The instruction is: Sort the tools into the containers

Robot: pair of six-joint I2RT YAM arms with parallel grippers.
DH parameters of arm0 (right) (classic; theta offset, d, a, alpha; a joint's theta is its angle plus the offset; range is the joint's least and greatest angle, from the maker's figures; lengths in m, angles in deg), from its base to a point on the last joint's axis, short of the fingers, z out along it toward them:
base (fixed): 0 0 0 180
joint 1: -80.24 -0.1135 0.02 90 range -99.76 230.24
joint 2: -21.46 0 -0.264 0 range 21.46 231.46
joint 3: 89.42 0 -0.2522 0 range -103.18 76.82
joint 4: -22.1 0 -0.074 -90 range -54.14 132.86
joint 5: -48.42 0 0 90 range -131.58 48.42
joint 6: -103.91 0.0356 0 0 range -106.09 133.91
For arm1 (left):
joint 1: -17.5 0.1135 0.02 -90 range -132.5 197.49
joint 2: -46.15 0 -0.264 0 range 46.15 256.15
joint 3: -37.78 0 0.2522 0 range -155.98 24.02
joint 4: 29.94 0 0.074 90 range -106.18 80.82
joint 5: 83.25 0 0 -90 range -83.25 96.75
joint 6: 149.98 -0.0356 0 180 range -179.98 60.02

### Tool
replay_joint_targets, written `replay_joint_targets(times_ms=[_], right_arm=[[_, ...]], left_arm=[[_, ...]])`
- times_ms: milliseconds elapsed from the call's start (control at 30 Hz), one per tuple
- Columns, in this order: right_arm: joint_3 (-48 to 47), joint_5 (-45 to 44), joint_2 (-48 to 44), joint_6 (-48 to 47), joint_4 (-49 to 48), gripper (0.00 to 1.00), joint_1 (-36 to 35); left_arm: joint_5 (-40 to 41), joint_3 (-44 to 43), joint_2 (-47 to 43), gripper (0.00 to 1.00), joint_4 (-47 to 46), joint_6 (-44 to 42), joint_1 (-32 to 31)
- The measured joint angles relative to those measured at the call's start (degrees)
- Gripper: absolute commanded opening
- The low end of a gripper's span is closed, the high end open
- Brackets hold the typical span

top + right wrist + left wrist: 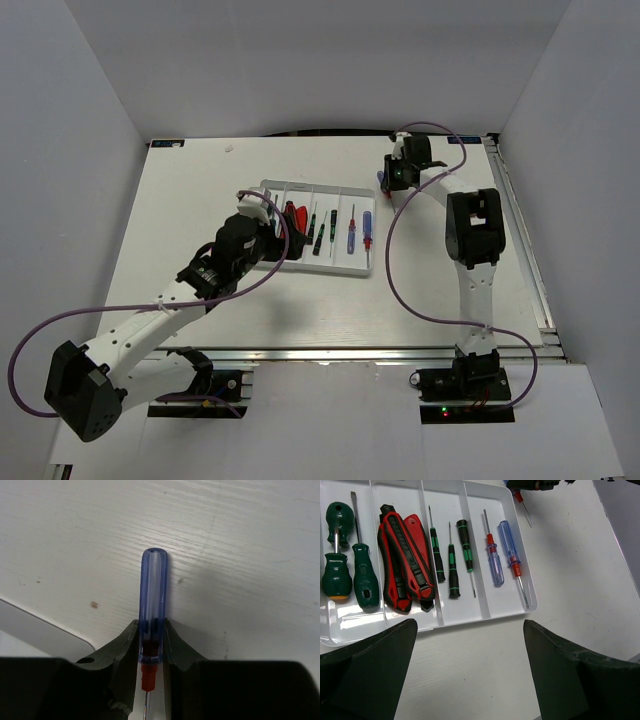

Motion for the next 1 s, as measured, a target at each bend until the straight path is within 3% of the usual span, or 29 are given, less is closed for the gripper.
replay_joint_targets(times_ms=[467, 767, 1000], right_arm=[[12.9, 8.4, -12.0, -0.4, 1.3, 0.0, 5.7], [25.4, 16.5, -29.3, 1.7, 1.8, 0.0, 2.7], [29.5, 19.9, -30.1, 7.7, 1.5, 0.0, -3.8]], left_arm=[[-0.6, -0.3, 1.0, 0.98, -1.1, -0.1, 0.0], [-1.1, -0.3, 1.3, 0.98, -3.4, -0.2, 0.0], [-1.7, -0.3, 1.4, 0.98, -3.7, -0.5, 0.0]])
